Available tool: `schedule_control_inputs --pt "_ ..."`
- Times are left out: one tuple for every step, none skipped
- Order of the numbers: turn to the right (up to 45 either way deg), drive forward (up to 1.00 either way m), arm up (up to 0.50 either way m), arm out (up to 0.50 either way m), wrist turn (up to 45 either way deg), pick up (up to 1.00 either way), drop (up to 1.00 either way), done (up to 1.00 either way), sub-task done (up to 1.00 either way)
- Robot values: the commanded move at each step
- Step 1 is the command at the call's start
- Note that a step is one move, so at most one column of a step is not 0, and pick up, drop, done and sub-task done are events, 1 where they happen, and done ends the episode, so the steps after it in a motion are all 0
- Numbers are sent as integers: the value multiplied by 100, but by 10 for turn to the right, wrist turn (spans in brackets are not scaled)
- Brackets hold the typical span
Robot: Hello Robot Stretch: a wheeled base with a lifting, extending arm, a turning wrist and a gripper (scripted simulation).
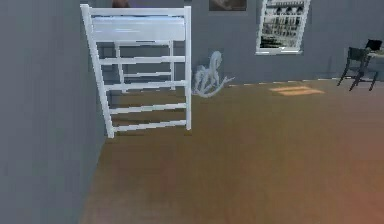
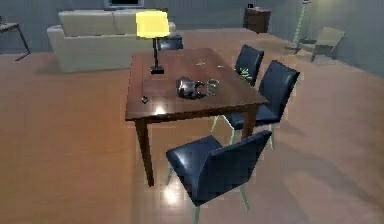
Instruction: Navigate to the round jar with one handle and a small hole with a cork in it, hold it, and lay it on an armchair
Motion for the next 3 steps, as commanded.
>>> schedule_control_inputs --pt "390 0 0 0 0 0 0 0 0" --pt "0 100 0 0 0 0 0 0 0" --pt "0 10 0 0 0 0 0 0 0"
